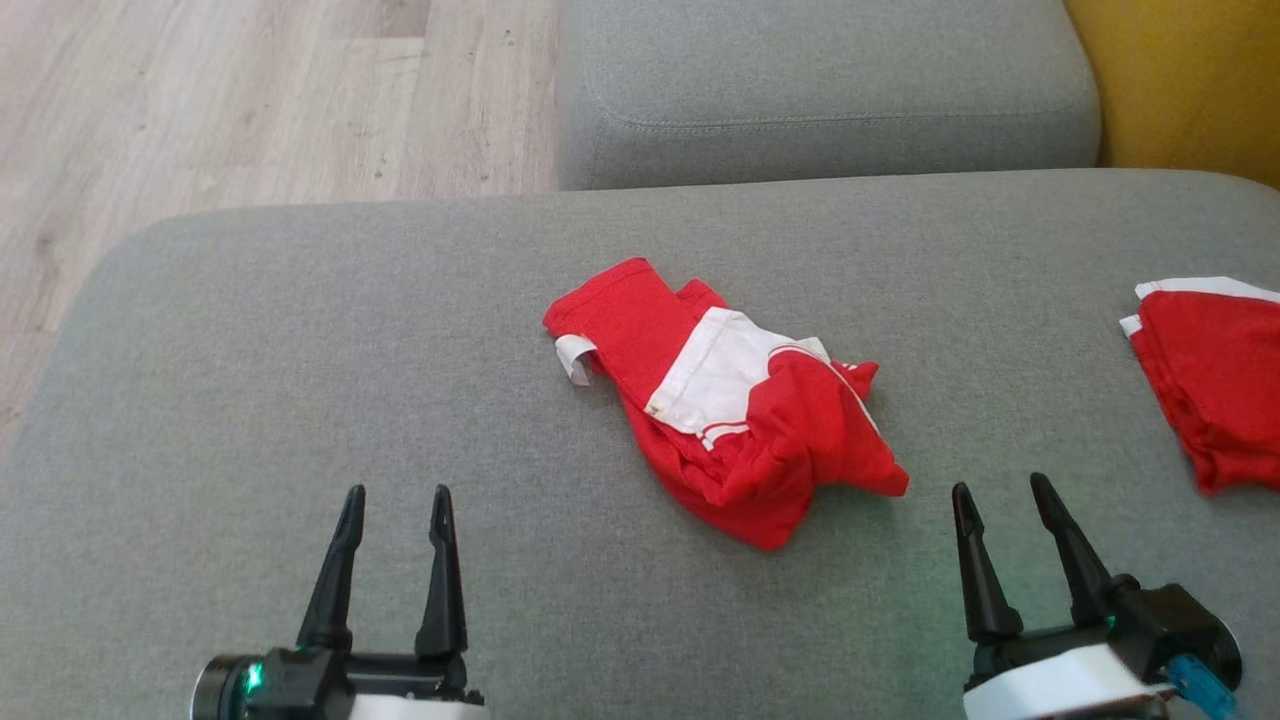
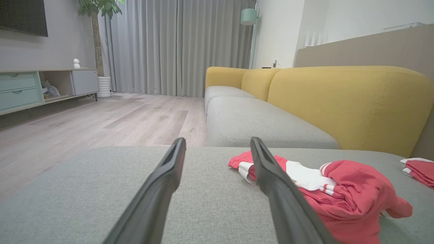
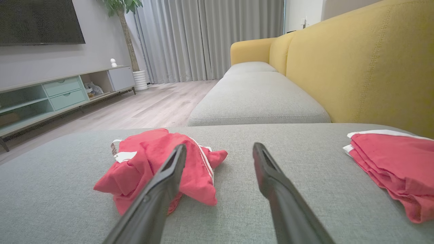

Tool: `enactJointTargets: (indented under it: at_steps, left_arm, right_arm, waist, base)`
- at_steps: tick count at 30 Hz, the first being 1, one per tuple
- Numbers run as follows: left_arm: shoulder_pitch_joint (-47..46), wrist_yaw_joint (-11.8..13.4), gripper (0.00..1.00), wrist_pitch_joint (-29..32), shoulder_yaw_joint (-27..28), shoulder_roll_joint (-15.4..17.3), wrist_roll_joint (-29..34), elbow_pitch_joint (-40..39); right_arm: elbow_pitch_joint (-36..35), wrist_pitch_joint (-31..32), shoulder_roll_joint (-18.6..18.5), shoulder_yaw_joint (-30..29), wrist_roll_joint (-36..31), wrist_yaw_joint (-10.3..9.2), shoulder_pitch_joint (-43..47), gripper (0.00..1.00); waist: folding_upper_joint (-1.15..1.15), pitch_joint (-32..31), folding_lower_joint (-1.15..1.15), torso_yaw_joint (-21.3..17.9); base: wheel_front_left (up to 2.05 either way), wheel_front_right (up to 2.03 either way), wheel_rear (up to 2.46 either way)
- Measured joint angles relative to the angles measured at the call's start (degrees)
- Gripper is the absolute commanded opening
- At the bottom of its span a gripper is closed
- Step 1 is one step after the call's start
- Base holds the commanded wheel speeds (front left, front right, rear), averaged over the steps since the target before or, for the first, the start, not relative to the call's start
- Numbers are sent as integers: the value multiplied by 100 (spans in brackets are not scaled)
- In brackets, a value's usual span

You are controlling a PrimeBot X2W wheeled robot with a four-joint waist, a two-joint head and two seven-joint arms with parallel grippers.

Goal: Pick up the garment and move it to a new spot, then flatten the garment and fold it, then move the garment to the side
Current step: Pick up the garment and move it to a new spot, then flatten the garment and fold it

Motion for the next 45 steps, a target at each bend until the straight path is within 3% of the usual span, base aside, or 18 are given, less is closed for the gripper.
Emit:
enactJointTargets:
  at_steps: [15,35,40,45]
  left_arm:
    - [-1,-13,100,0,12,-18,111,132]
    - [-2,-76,100,0,5,-20,112,336]
    - [-370,-352,100,0,-4,15,191,708]
    - [-1772,-850,100,289,-142,142,134,1126]
  right_arm:
    - [13,0,40,4,-1,0,8,100]
    - [26,0,41,183,5,-1,12,100]
    - [1,0,41,259,5,0,3,100]
    - [-19,0,40,361,-1,0,-101,100]
  waist:
    - [0,-47,0,90]
    - [0,46,0,-151]
    - [0,211,0,-341]
    - [0,593,2,-551]
  base:
    - [0,0,0]
    - [0,0,0]
    - [0,0,0]
    - [0,0,0]
